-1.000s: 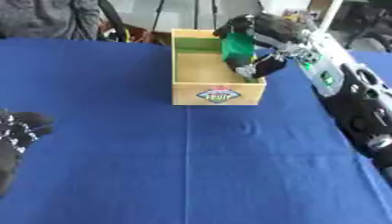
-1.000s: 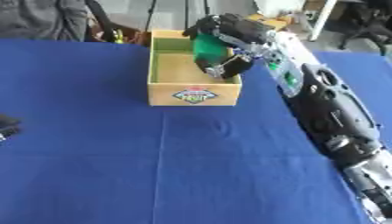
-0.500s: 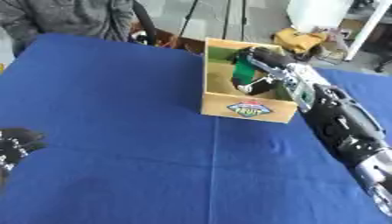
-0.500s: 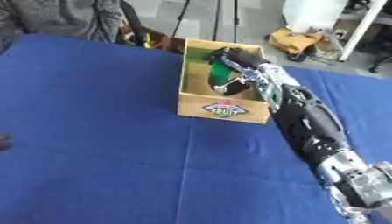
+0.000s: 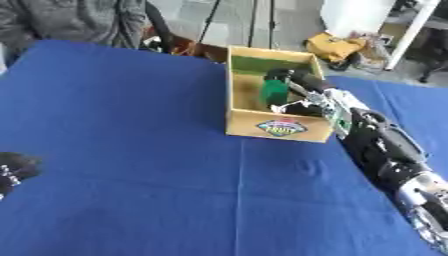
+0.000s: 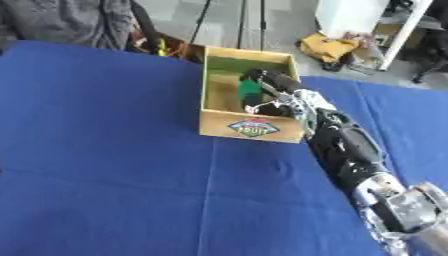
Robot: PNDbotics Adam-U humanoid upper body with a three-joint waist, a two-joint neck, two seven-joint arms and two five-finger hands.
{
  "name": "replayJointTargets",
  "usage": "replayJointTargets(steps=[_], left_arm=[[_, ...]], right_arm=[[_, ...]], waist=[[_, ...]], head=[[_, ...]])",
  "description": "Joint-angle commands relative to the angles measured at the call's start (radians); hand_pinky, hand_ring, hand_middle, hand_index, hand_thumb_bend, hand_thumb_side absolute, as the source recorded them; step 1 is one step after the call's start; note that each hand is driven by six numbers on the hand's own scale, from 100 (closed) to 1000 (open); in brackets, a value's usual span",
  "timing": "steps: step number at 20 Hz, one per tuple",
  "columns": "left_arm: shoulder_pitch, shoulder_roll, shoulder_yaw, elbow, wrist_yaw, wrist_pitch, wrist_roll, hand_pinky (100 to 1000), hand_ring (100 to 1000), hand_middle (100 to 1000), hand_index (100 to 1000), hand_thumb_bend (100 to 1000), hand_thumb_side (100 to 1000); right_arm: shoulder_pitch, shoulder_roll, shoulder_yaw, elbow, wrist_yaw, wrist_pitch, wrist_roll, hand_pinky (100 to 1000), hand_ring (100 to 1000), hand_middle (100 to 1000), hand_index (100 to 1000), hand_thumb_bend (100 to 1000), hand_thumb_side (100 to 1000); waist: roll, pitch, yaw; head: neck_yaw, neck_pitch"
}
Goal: Pick up objects on the table and place them in the box.
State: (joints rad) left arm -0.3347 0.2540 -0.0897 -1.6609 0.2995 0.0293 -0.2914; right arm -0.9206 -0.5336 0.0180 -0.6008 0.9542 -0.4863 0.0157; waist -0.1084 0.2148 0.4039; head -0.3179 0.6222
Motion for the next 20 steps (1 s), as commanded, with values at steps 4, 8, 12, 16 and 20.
replayJointTargets(steps=[4,8,12,16,20], left_arm=[[-0.015,0.007,0.000,-0.018,0.003,-0.001,0.000,826,780,588,670,415,1000],[-0.003,0.009,0.008,-0.016,0.002,-0.002,0.006,826,780,588,670,417,1000],[0.013,0.014,0.024,-0.013,0.001,-0.006,0.022,825,780,588,669,418,1000],[0.016,0.016,0.026,-0.012,0.000,-0.008,0.027,825,780,588,669,418,1000],[0.008,0.024,0.038,-0.013,-0.002,-0.012,0.037,824,782,589,669,414,1000]], right_arm=[[-0.010,-0.045,-0.003,-0.102,-0.036,-0.025,-0.047,978,1000,1000,962,100,569],[0.011,-0.062,0.006,-0.271,-0.167,-0.027,-0.090,898,978,966,924,100,447],[0.069,-0.062,0.022,-0.471,-0.573,0.040,-0.069,838,926,895,874,100,520],[0.092,-0.090,0.037,-0.592,-0.795,0.133,0.009,838,926,895,874,100,520],[0.118,-0.074,0.013,-0.643,-0.846,0.176,0.019,774,861,778,801,100,741]], waist=[[0.009,-0.018,-0.023],[0.018,-0.024,-0.076],[0.027,-0.031,-0.150],[0.028,-0.032,-0.163],[0.032,-0.024,-0.185]], head=[[0.007,-0.011],[0.038,-0.009],[0.082,-0.002],[0.089,0.000],[0.116,-0.014]])
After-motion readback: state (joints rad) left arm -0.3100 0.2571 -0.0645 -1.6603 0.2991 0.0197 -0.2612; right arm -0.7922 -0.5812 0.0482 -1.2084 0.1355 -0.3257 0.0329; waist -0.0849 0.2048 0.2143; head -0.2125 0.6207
